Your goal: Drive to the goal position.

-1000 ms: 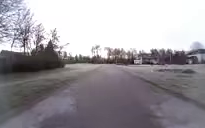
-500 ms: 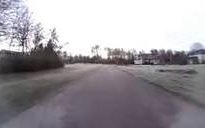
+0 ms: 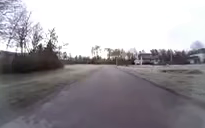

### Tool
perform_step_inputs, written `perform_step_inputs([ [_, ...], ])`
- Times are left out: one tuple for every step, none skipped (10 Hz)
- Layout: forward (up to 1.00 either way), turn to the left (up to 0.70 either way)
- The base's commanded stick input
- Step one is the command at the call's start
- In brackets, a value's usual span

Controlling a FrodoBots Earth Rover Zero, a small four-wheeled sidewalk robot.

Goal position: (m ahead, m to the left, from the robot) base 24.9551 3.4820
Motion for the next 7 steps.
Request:
perform_step_inputs([
  [1.0,0.0],
  [1.0,0.0],
  [1.0,0.0],
  [1.0,0.0],
  [1.0,0.0],
  [1.0,0.0],
  [1.0,0.0],
])
